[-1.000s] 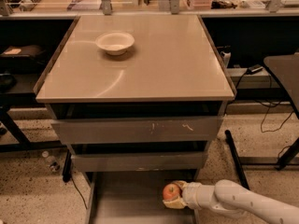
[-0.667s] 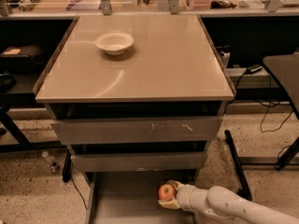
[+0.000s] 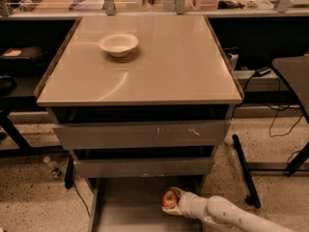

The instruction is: Place apple into bottom drawer

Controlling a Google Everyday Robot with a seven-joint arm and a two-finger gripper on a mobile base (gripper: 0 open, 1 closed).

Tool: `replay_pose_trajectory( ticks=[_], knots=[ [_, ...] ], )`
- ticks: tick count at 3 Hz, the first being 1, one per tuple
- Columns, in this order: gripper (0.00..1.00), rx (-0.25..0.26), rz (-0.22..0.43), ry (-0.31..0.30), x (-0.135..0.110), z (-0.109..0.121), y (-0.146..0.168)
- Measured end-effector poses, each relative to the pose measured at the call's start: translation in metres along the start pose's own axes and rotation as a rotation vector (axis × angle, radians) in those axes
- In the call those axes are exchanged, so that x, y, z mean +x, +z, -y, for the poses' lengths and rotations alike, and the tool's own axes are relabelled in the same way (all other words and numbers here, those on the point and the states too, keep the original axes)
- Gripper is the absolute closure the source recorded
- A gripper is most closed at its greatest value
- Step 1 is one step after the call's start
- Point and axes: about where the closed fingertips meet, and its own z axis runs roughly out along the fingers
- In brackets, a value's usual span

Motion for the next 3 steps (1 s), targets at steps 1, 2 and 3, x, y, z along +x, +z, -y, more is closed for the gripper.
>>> replay_pose_trajectory(
  ticks=[1, 2, 3],
  knots=[
    [1.00, -0.025, -0.043, 0.040, 0.050, 0.012, 0.025],
    [1.00, -0.026, -0.043, 0.040, 0.050, 0.011, 0.026],
    [1.00, -0.047, -0.049, 0.046, 0.052, 0.003, 0.036]
  ],
)
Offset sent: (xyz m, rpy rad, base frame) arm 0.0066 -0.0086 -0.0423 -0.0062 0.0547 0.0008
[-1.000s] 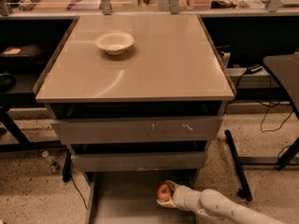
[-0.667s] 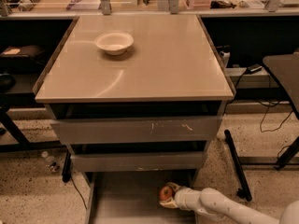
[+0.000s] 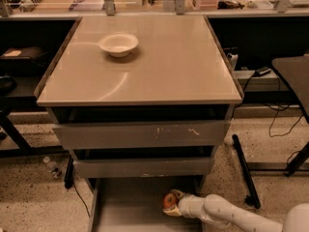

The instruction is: Place apple into bottom drawer

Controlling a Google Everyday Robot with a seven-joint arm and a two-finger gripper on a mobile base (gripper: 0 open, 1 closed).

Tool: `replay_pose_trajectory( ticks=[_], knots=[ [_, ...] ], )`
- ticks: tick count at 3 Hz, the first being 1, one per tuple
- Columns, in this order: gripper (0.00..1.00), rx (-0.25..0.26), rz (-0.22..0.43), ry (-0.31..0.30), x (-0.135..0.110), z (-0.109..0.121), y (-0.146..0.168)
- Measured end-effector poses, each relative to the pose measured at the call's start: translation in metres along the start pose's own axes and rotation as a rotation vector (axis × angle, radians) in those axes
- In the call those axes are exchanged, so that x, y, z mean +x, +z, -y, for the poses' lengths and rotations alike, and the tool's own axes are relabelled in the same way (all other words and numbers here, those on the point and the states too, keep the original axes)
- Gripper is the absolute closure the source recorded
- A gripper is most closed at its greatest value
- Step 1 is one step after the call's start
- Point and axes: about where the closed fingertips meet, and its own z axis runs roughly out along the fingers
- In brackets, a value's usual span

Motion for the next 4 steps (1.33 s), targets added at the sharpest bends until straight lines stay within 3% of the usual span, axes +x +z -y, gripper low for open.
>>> replay_pose_trajectory(
  ticks=[3, 4],
  knots=[
    [1.00, -0.112, -0.059, -0.018, 0.020, -0.053, 0.082],
    [0.83, -0.115, -0.058, -0.020, 0.020, -0.055, 0.083]
  ],
)
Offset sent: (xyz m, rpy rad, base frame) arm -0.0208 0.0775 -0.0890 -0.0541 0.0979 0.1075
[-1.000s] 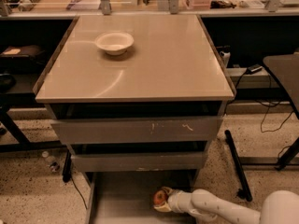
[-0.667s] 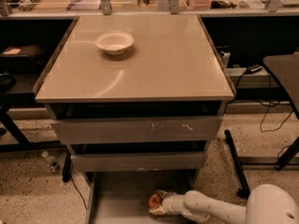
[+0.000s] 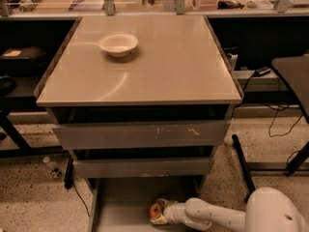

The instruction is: Place apple into bottom drawer

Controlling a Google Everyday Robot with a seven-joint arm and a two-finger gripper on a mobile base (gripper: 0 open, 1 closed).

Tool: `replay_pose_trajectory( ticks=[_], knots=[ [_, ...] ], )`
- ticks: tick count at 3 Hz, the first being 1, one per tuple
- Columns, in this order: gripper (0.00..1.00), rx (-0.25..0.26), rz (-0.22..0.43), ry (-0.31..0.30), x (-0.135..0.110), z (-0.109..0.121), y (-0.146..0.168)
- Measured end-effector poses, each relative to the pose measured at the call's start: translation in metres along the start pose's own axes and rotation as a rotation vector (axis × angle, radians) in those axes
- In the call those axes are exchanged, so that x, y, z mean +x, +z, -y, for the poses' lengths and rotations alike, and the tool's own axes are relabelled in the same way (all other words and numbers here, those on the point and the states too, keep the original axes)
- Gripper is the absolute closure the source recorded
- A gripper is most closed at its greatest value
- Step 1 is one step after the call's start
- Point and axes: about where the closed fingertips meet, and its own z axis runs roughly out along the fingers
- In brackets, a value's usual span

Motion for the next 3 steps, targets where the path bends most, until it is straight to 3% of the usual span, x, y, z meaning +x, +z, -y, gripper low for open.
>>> replay_pose_trajectory(
  ticks=[3],
  knots=[
    [0.11, 0.000, 0.000, 0.000, 0.0000, -0.0001, 0.0001]
  ],
)
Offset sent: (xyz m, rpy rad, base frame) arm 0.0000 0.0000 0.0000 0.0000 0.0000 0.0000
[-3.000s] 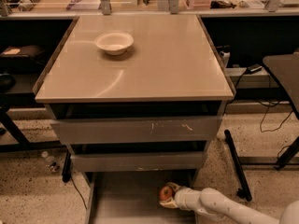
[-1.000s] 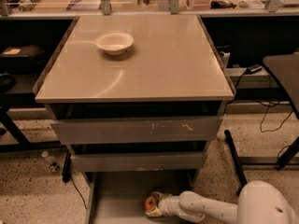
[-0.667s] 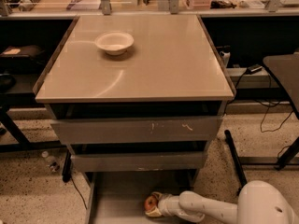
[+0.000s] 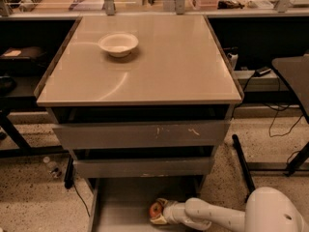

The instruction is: Place apple into bottom drawer

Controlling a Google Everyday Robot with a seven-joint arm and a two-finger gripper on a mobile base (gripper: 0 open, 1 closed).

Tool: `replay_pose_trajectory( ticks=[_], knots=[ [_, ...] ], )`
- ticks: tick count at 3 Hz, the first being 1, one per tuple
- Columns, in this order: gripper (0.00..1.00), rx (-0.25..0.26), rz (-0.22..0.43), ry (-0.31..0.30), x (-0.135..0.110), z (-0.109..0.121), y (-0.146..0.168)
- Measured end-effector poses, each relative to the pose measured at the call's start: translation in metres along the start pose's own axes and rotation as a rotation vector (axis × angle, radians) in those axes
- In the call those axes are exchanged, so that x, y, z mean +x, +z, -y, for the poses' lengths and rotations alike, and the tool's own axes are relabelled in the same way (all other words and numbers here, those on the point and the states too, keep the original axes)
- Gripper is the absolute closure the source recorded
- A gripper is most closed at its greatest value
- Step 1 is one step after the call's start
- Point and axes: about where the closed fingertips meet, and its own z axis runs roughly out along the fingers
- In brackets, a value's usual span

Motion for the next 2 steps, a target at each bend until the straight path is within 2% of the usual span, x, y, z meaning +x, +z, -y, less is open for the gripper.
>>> replay_pose_trajectory(
  ticks=[1, 2],
  knots=[
    [0.00, 0.000, 0.000, 0.000, 0.0000, -0.0001, 0.0000],
    [0.00, 0.000, 0.000, 0.000, 0.0000, -0.0001, 0.0000]
  ],
)
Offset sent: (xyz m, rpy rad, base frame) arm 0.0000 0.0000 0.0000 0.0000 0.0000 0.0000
